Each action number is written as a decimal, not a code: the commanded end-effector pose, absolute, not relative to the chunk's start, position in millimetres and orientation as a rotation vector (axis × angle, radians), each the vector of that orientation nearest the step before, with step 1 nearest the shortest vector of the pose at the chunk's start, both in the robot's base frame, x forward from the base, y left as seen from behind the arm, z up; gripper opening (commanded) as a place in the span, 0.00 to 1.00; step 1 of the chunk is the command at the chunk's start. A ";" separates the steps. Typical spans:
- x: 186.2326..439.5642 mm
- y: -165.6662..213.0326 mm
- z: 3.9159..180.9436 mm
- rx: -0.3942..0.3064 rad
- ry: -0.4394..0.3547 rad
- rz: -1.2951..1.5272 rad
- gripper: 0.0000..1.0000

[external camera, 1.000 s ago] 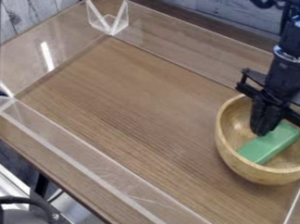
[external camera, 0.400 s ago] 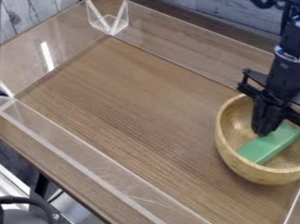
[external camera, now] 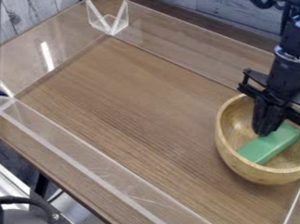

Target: Remove the green block from inside the brown bowl and put it on the table

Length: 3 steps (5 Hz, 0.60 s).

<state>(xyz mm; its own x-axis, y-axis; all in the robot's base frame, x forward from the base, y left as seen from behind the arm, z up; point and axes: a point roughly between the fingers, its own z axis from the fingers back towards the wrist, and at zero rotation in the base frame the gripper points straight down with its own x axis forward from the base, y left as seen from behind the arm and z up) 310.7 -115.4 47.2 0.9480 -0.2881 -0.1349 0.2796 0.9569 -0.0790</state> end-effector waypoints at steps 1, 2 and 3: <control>317.0 -116.3 73.9 -0.066 0.068 -0.289 0.00; 315.2 -111.5 88.3 -0.062 0.039 -0.280 0.00; 313.2 -103.2 107.3 -0.055 0.000 -0.261 0.00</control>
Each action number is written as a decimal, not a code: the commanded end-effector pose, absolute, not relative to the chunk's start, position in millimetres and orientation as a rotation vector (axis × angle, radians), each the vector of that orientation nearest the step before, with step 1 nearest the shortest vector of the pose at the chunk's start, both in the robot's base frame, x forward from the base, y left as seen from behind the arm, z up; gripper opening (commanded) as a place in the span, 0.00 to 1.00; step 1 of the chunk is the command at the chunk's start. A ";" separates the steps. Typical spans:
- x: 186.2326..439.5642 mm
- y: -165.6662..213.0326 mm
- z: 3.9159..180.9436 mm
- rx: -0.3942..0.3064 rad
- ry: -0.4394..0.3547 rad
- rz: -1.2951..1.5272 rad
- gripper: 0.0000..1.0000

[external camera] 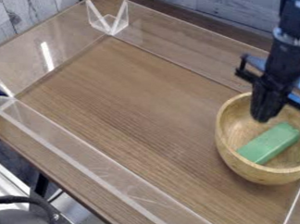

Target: Remove the green block from inside the brown bowl and put it on the table

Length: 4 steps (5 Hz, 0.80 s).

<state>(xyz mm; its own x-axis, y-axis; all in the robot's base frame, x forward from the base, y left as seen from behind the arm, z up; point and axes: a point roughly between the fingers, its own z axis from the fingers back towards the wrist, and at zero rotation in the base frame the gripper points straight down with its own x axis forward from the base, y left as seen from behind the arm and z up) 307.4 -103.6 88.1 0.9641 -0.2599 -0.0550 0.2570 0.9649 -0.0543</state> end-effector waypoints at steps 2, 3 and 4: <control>312.7 -95.1 141.1 -0.047 -0.067 -0.244 0.00; 313.8 -96.4 138.6 -0.049 -0.063 -0.249 0.00; 314.8 -97.8 136.3 -0.052 -0.059 -0.253 0.00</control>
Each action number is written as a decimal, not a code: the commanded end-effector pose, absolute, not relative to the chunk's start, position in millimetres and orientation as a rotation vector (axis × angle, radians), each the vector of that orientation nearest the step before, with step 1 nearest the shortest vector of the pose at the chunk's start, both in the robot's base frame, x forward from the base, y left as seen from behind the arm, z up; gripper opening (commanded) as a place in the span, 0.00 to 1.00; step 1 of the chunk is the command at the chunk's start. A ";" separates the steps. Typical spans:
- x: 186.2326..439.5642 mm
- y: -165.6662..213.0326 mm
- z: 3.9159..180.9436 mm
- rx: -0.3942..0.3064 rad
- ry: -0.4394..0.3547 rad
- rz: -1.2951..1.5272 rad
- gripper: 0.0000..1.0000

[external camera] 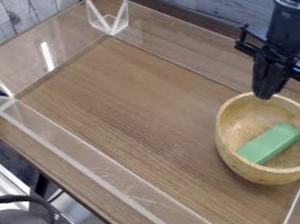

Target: Remove the green block from inside the brown bowl and put it on the table

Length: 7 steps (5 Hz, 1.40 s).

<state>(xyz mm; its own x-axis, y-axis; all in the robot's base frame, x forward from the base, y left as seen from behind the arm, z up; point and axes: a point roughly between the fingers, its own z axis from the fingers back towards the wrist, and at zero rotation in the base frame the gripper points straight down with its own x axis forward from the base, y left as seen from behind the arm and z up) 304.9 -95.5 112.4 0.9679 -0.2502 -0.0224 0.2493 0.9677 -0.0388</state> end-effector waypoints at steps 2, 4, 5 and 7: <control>316.9 -101.1 131.1 -0.056 -0.050 -0.264 0.00; 318.8 -104.1 124.2 -0.061 -0.038 -0.274 0.00; 319.7 -105.1 121.5 -0.063 -0.033 -0.277 0.00; 321.4 -106.0 116.5 -0.066 -0.025 -0.279 0.00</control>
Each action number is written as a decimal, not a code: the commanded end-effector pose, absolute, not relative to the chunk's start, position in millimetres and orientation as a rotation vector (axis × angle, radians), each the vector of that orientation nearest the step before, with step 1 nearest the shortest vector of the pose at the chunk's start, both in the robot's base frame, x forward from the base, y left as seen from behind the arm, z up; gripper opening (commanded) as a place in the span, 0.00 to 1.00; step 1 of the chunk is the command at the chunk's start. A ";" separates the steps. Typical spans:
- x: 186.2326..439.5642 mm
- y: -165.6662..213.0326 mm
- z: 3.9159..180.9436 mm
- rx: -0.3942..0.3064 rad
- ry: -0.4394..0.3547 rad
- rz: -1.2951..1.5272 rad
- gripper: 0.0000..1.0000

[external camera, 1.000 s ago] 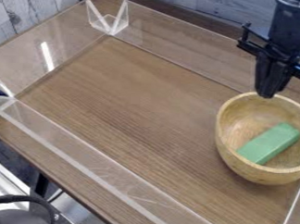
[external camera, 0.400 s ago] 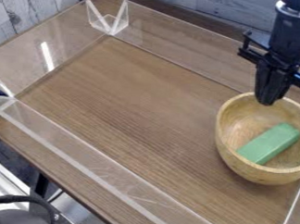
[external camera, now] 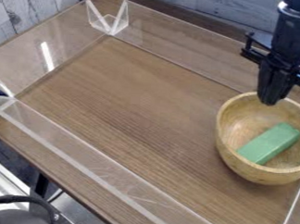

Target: Remove the green block from inside the brown bowl and put it on the table

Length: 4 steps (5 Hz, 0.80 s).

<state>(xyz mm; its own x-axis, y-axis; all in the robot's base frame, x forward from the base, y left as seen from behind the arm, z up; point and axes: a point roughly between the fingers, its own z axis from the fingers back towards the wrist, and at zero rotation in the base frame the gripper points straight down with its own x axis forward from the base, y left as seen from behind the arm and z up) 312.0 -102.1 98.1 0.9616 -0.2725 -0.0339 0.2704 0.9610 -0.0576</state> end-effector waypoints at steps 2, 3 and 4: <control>322.9 -106.6 111.0 -0.069 -0.016 -0.280 0.00; 323.7 -107.1 108.5 -0.071 -0.013 -0.280 0.00; 324.5 -107.5 106.2 -0.073 -0.009 -0.281 0.00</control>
